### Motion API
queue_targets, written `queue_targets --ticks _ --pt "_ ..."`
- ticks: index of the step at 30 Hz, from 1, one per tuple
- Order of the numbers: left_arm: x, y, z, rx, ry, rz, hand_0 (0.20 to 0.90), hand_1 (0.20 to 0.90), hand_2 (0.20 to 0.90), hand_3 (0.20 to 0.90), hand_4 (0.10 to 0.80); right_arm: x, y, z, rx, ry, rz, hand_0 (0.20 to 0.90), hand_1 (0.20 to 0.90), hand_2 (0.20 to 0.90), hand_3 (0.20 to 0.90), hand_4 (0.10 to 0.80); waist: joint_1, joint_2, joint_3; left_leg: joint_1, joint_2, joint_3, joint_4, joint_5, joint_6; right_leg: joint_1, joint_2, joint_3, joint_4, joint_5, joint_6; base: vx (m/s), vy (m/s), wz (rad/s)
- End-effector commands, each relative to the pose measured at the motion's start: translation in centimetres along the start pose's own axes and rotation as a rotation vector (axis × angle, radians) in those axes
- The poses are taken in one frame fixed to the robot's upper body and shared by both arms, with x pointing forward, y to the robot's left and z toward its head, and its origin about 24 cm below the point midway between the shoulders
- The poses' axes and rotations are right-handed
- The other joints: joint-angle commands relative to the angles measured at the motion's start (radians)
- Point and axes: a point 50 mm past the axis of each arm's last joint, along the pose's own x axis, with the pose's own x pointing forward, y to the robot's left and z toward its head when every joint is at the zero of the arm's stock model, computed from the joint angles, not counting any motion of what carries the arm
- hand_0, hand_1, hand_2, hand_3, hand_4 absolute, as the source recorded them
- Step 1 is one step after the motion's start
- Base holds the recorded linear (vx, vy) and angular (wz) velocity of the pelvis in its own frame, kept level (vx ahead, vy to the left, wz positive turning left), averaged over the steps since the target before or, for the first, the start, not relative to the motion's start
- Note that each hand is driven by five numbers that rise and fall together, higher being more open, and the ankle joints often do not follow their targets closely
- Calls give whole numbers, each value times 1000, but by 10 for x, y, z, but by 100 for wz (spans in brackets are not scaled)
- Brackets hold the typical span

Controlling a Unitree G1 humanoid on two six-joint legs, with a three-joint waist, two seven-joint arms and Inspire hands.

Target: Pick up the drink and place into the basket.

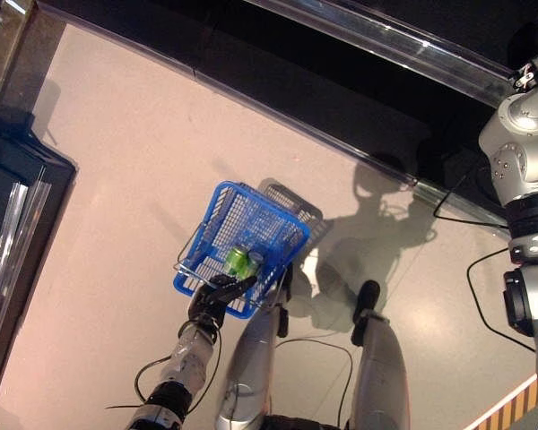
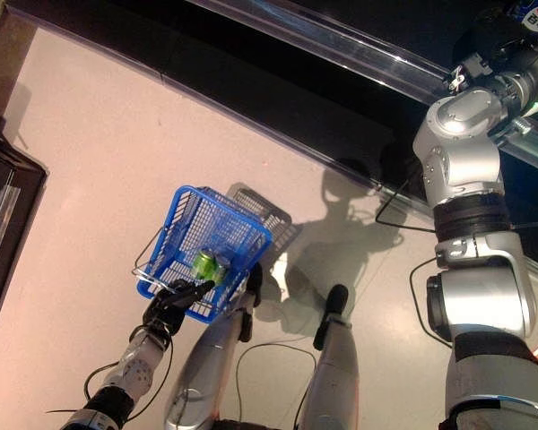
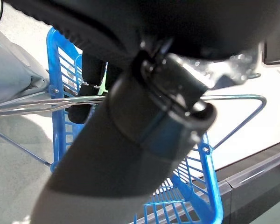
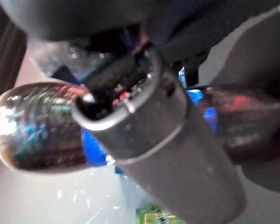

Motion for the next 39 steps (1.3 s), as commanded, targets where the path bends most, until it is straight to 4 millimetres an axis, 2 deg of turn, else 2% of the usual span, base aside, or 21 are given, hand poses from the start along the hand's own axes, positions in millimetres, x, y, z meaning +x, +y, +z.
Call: queue_targets --ticks 1,14,22,26,31,32,36,39 --pt "-41 76 -32 134 138 170 300 300 300 200 100 29 -27 85 176 -287 -143 300 300 300 200 100 13 8 -14 -60 -22 -74 100 -60 12 -17 -5 -42 -69 104 -44 -33 2 2" --pt "-41 80 -22 123 114 165 300 300 300 200 100 35 -34 95 186 -332 -166 300 300 300 200 100 22 6 -14 -60 -27 -75 133 -82 16 -13 -11 -60 -27 77 -51 -11 -1 0" --pt "-40 88 -9 66 41 202 300 300 300 200 100 30 -35 102 196 -405 -119 300 300 300 200 100 22 -7 -14 -28 -24 -78 161 -102 16 22 -9 -67 15 44 -61 -28 -5 1" --pt "-41 93 -2 45 7 213 300 300 300 200 100 17 -33 112 192 -490 -21 300 300 300 200 100 16 -18 -14 12 -16 -73 172 -110 11 66 -11 -74 38 19 -68 -31 -6 6" --pt "-42 97 -2 34 0 226 300 300 300 200 100 2 -32 117 186 -552 61 300 300 300 200 100 8 -26 -14 47 -11 -73 173 -110 5 102 -10 -78 50 5 -74 -16 -1 6" --pt "-44 100 -5 25 -2 234 300 300 300 200 100 -6 -31 118 182 -589 114 300 300 300 200 100 4 -30 -16 80 -7 -71 166 -108 2 136 -8 -82 49 -3 -78 -8 -8 4" --pt "-46 104 -9 -1 -10 247 300 300 300 200 100 -21 -29 114 181 -611 218 300 300 300 200 100 -1 -40 -38 117 0 -72 150 -100 -7 183 -2 -89 32 -11 -85 13 -5 3" --pt "-48 104 -10 -16 -34 246 300 300 300 200 100 -33 -28 105 194 -603 306 300 300 300 200 100 -6 -49 -59 151 8 -69 134 -94 -13 220 3 -94 18 -15 -90 34 -4 2"
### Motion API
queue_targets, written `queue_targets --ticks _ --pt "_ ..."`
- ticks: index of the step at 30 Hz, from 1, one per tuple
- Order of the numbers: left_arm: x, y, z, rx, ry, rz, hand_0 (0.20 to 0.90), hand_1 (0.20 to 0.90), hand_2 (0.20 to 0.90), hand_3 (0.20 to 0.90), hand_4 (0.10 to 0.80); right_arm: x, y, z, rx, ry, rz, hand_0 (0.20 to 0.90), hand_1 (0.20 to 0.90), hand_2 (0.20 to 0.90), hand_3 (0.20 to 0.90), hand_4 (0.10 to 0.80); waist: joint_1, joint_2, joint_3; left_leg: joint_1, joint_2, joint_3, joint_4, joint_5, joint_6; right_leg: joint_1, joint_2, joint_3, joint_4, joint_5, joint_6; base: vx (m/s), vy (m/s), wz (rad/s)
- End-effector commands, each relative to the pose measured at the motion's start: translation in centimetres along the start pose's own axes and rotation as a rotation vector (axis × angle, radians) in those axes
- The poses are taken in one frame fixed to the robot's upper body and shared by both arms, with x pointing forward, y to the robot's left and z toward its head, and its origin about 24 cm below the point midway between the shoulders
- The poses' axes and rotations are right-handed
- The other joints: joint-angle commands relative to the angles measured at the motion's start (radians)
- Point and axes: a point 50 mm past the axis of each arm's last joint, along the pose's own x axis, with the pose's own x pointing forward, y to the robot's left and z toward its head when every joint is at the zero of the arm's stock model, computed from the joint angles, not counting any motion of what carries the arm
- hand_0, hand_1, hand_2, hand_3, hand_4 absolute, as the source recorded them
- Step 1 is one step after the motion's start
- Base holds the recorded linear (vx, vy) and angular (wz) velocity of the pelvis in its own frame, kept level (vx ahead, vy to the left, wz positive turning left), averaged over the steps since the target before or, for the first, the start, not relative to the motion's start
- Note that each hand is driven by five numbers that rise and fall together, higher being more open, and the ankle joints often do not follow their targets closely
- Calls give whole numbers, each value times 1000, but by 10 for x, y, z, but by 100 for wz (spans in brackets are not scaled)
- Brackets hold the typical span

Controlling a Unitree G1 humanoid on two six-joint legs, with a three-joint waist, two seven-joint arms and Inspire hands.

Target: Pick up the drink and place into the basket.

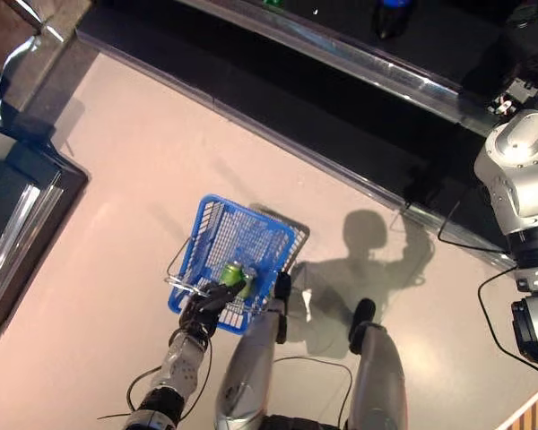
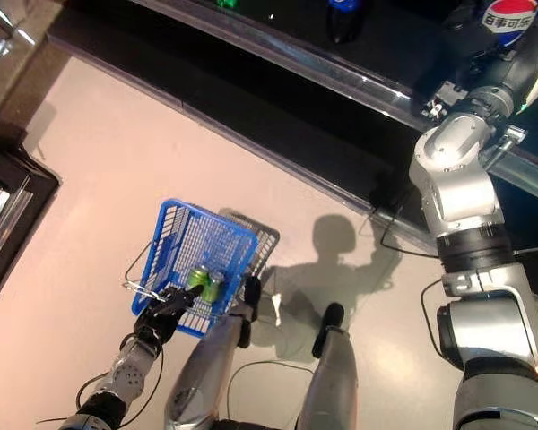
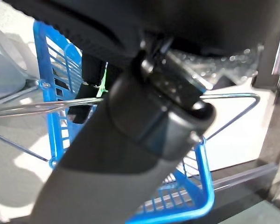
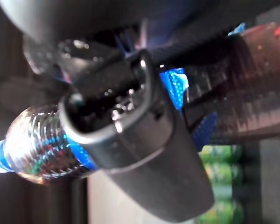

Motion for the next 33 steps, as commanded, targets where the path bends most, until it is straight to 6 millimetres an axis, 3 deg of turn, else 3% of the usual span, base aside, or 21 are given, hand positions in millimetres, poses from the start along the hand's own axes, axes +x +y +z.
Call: queue_targets --ticks 1,9,18,23,25,28,33 --pt "-31 69 11 125 -79 142 300 300 300 200 100 16 -31 107 152 -477 -62 300 300 300 200 100 6 -39 -69 34 12 -38 88 -84 -19 81 18 -64 -30 -1 -78 26 -8 4" --pt "-30 60 21 111 -165 87 300 300 300 200 100 -14 -16 79 184 -411 128 300 300 300 200 100 -6 -64 -114 93 31 -38 62 -65 -27 159 35 -71 -63 -1 -90 50 -10 9" --pt "-32 38 40 90 -284 -20 300 300 300 200 100 -66 4 45 307 -281 438 300 300 300 200 100 -19 -82 -163 158 46 -36 33 -69 -30 240 49 -73 -90 -5 -95 69 5 3" --pt "-35 17 54 77 -346 -120 300 300 300 200 100 -94 20 42 390 -234 612 300 300 300 200 100 -15 -84 -179 180 47 -41 19 -70 -30 267 54 -74 -97 -10 -96 56 26 4" --pt "-39 -4 65 57 -375 -218 300 300 300 200 100 -117 32 43 443 -205 724 300 300 300 200 100 -3 -82 -187 189 44 -51 14 -70 -31 286 56 -80 -101 -14 -96 68 36 10" --pt "-46 -24 76 70 -412 -313 300 300 300 200 100 -136 43 43 495 -151 811 300 300 300 200 100 11 -79 -190 201 41 -61 2 -66 -31 304 58 -88 -107 -16 -95 58 32 5" --pt "-57 -47 89 101 -449 -439 300 300 300 200 100 -152 53 43 540 -113 867 300 300 300 200 100 32 -74 -192 213 33 -81 -13 -59 -32 329 55 -105 -123 -13 -90 37 15 9"
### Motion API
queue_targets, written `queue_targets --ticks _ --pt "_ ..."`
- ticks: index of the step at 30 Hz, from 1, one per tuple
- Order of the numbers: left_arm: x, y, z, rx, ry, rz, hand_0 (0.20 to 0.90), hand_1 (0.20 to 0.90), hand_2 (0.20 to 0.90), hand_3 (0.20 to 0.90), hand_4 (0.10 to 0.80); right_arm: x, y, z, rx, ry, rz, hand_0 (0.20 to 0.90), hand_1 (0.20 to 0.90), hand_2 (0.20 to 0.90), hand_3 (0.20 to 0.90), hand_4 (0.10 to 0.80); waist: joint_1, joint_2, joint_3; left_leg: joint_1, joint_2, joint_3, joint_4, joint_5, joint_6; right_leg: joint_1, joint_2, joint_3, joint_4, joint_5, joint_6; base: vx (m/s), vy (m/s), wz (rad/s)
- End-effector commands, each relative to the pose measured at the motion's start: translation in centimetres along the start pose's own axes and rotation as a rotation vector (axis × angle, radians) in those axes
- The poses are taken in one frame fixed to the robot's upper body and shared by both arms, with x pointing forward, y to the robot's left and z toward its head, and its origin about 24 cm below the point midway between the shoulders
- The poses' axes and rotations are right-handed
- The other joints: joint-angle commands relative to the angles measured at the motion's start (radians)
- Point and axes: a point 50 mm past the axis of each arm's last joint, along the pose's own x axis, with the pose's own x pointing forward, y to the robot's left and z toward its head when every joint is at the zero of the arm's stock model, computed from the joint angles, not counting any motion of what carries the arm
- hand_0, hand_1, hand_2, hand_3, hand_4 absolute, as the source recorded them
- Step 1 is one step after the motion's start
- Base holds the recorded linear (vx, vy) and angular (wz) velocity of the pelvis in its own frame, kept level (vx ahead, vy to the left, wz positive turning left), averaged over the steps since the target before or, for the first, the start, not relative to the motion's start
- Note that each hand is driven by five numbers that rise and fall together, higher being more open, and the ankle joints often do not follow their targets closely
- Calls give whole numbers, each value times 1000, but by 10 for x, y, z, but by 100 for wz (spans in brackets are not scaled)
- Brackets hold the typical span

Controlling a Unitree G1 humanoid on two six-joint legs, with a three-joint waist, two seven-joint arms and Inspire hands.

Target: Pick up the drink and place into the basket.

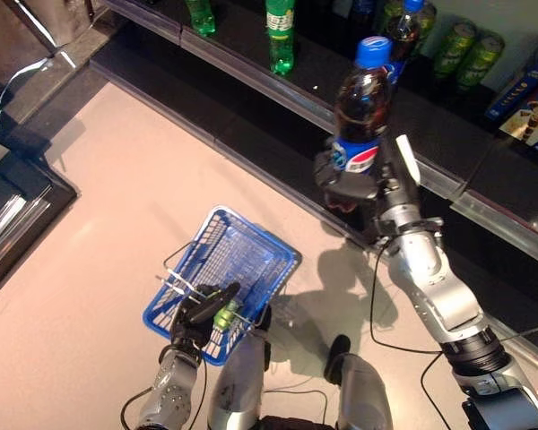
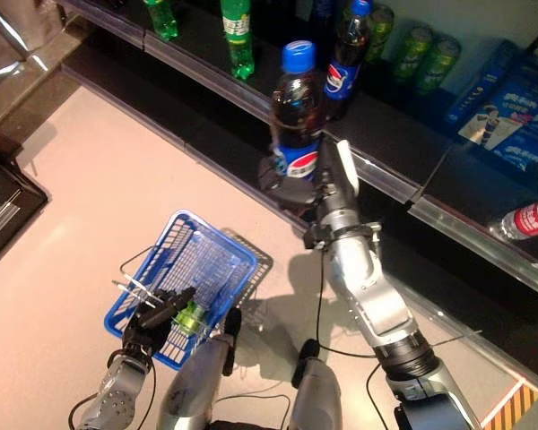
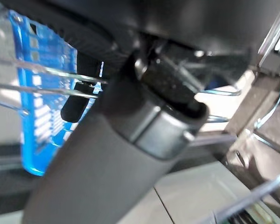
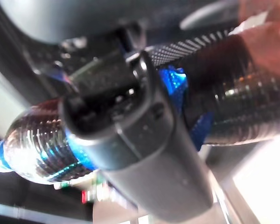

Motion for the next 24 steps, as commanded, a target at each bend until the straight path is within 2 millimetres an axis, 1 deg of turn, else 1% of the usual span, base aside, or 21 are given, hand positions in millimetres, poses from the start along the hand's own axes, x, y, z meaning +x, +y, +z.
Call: queue_targets --ticks 1,2,3,4,5,6,7,8,10,11,12,13,14,15,16,18,19,22,24 --pt "-13 -38 75 140 -298 -308 300 300 300 200 100 2 16 73 116 -372 54 300 300 300 200 100 21 -4 -187 7 20 -26 51 -24 -14 62 31 -30 -27 29 -93 16 12 4" --pt "-13 -38 75 141 -298 -307 300 300 300 200 100 2 16 73 116 -372 54 300 300 300 200 100 20 -4 -187 7 20 -26 51 -24 -14 62 31 -31 -28 29 -93 34 20 16" --pt "-16 -48 79 154 -301 -371 300 300 300 200 100 3 24 71 133 -359 67 300 300 300 200 100 34 0 -188 8 14 -37 50 -22 -14 70 28 -39 -32 30 -91 25 12 23" --pt "-17 -50 79 154 -302 -384 300 300 300 200 100 4 26 71 137 -356 72 300 300 300 200 100 36 0 -188 9 13 -39 49 -22 -14 72 28 -41 -33 30 -91 39 13 31" --pt "-19 -59 82 154 -305 -436 300 300 300 200 100 5 32 70 152 -344 77 300 300 300 200 100 47 2 -188 9 8 -49 48 -21 -13 79 26 -48 -36 30 -89 22 3 22" --pt "-20 -60 82 153 -306 -441 300 300 300 200 100 5 33 70 155 -342 78 300 300 300 200 100 48 2 -187 10 7 -50 48 -21 -13 80 26 -49 -37 30 -89 43 -1 22" --pt "-22 -68 85 156 -313 -486 300 300 300 200 100 6 38 67 185 -313 78 300 300 300 200 100 59 2 -190 13 2 -59 43 -20 -13 90 25 -58 -46 32 -86 33 -3 15" --pt "-23 -70 86 156 -316 -495 300 300 300 200 100 6 39 66 189 -307 77 300 300 300 200 100 62 2 -191 14 1 -62 42 -20 -13 92 24 -60 -48 33 -85 37 -13 19" --pt "-30 -84 94 143 -351 -577 300 300 300 200 100 8 47 60 202 -271 71 300 300 300 200 100 82 1 -191 11 -8 -78 43 -20 -12 99 20 -74 -55 35 -81 7 -14 22" --pt "-31 -86 95 139 -354 -587 300 300 300 200 100 8 48 60 204 -268 72 300 300 300 200 100 83 1 -191 10 -8 -79 44 -20 -12 100 19 -76 -56 35 -81 1 -19 22" --pt "-35 -96 99 131 -366 -648 300 300 300 200 100 8 53 56 214 -253 68 300 300 300 200 100 95 1 -186 8 -13 -90 46 -19 -11 108 19 -85 -61 36 -79 3 -23 16" --pt "-36 -98 100 131 -372 -668 300 300 300 200 100 8 54 55 218 -248 69 300 300 300 200 100 98 1 -186 7 -14 -93 46 -20 -11 110 19 -88 -62 36 -79 5 -31 17" --pt "-40 -104 102 140 -382 -715 300 300 300 200 100 9 57 53 229 -234 70 300 300 300 200 100 103 1 -184 6 -16 -98 47 -20 -10 113 19 -92 -64 36 -78 1 -40 22" --pt "-45 -117 105 145 -389 -797 300 300 300 200 100 10 64 49 244 -217 69 300 300 300 200 100 115 2 -180 4 -21 -110 49 -19 -8 116 18 -101 -65 38 -76 0 -49 20" --pt "-48 -123 106 152 -390 -838 300 300 300 200 100 10 67 48 249 -210 67 300 300 300 200 100 121 2 -178 3 -23 -118 50 -18 -8 120 17 -105 -67 39 -75 -3 -48 13" --pt "-52 -131 108 162 -394 -895 300 300 300 200 100 11 72 46 260 -196 70 300 300 300 200 100 127 2 -175 2 -26 -127 49 -16 -8 122 17 -110 -70 42 -72 -10 -36 8" --pt "-56 -140 110 170 -391 -971 300 300 300 200 100 12 78 43 270 -175 75 300 300 300 200 100 135 1 -174 1 -30 -135 46 -14 -7 126 16 -115 -76 45 -69 -16 -35 23" --pt "-63 -152 112 192 -388 -1066 300 300 300 200 100 12 87 39 277 -158 83 300 300 300 200 100 144 2 -169 -3 -35 -147 47 -11 -6 126 15 -122 -79 48 -66 -26 -29 21" --pt "-69 -162 113 214 -375 -1164 300 300 300 200 100 12 96 34 277 -131 87 300 300 300 200 100 152 3 -170 -7 -41 -157 48 -10 -5 127 13 -128 -83 51 -62 -22 -19 12"
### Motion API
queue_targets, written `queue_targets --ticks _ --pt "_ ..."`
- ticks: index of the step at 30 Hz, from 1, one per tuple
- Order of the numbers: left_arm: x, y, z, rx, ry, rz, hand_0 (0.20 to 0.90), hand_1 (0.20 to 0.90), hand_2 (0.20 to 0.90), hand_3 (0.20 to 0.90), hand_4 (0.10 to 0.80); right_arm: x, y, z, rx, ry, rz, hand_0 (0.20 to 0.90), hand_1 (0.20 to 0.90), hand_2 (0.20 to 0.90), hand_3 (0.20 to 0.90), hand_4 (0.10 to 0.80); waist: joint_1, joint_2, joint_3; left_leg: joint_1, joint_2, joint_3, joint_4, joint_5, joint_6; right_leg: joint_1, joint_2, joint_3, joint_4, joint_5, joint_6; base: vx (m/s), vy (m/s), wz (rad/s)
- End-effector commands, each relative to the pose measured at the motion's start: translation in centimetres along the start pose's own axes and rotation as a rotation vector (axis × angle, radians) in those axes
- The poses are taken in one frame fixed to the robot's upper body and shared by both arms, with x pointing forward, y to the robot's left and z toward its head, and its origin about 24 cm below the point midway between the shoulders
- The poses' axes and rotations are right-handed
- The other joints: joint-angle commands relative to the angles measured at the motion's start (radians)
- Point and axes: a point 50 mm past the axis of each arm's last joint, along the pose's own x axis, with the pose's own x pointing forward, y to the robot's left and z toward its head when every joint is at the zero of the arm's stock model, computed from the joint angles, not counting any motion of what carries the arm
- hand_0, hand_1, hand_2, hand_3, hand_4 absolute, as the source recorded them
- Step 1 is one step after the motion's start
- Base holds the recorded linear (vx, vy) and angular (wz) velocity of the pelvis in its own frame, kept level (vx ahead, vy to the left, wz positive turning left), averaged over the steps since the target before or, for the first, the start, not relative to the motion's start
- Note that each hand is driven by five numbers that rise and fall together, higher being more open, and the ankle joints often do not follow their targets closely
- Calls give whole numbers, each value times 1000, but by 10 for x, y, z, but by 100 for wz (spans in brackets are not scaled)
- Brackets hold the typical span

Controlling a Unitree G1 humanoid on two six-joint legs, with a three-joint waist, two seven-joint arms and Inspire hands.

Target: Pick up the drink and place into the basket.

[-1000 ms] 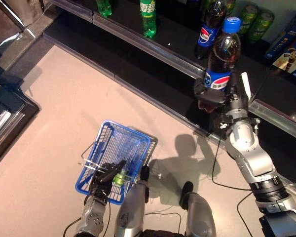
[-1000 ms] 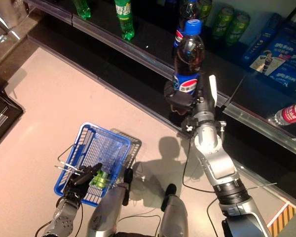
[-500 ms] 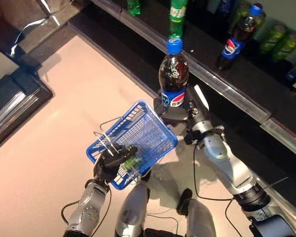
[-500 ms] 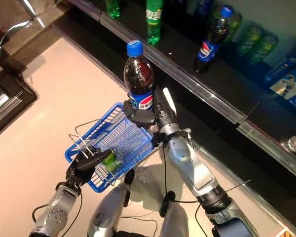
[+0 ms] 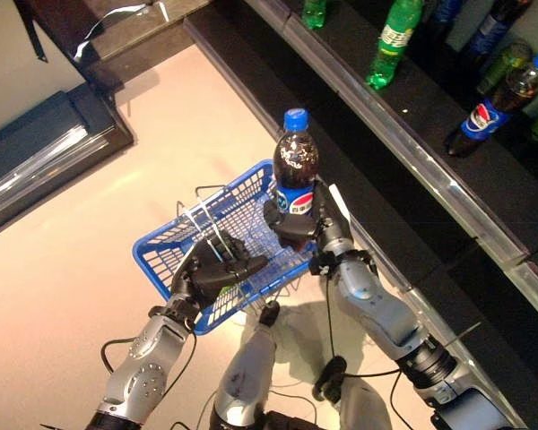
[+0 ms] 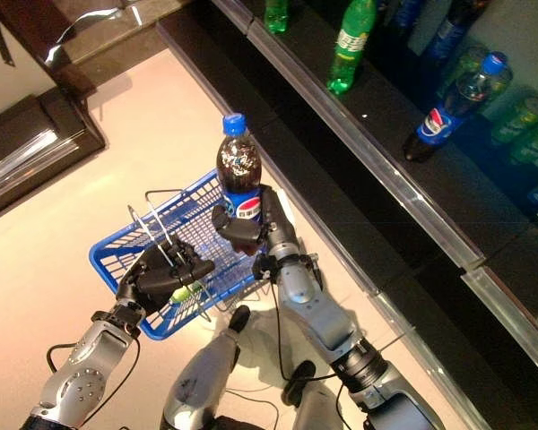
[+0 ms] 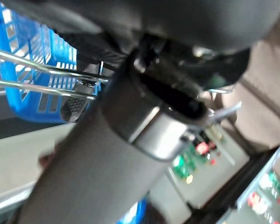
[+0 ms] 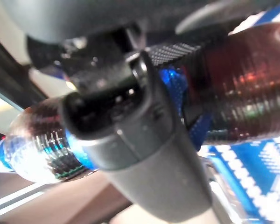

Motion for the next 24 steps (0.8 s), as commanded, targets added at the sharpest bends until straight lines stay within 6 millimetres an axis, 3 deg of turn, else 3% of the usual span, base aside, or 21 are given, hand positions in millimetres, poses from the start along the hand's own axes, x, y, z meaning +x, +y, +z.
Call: queue_targets --ticks 1,5,13,20,21,24 --pt "8 -87 71 45 -370 -571 300 300 300 200 100 4 37 79 149 -365 96 300 300 300 200 100 -12 3 -171 -18 -8 -17 68 -25 22 40 22 -22 -65 109 -67 -8 -13 8" --pt "8 -101 76 90 -363 -704 300 300 300 200 100 11 51 65 143 -297 99 300 300 300 200 100 6 7 -176 -23 -18 -33 68 -24 22 46 19 -29 -77 113 -64 -5 1 10" --pt "6 -108 86 130 -382 -814 300 300 300 200 100 21 57 45 109 -225 54 300 300 300 200 100 33 17 -174 -41 -31 -53 69 -19 21 48 13 -50 -86 117 -61 -13 2 7" --pt "-1 -105 109 275 -501 -836 300 300 300 200 100 26 52 1 27 -73 -15 300 300 300 200 100 60 20 -172 -56 -46 -67 76 -22 21 43 2 -67 -79 111 -53 -13 -3 3" --pt "-3 -104 116 298 -533 -842 300 300 300 200 100 22 52 -19 14 -1 -27 300 300 300 200 100 68 18 -170 -62 -50 -72 77 -23 21 41 1 -71 -81 111 -53 -33 -25 10" --pt "-5 -105 121 309 -556 -858 300 300 300 200 100 17 54 -38 3 63 -42 300 300 300 200 100 75 18 -166 -66 -54 -76 76 -24 21 39 3 -74 -82 112 -52 -35 -18 11"
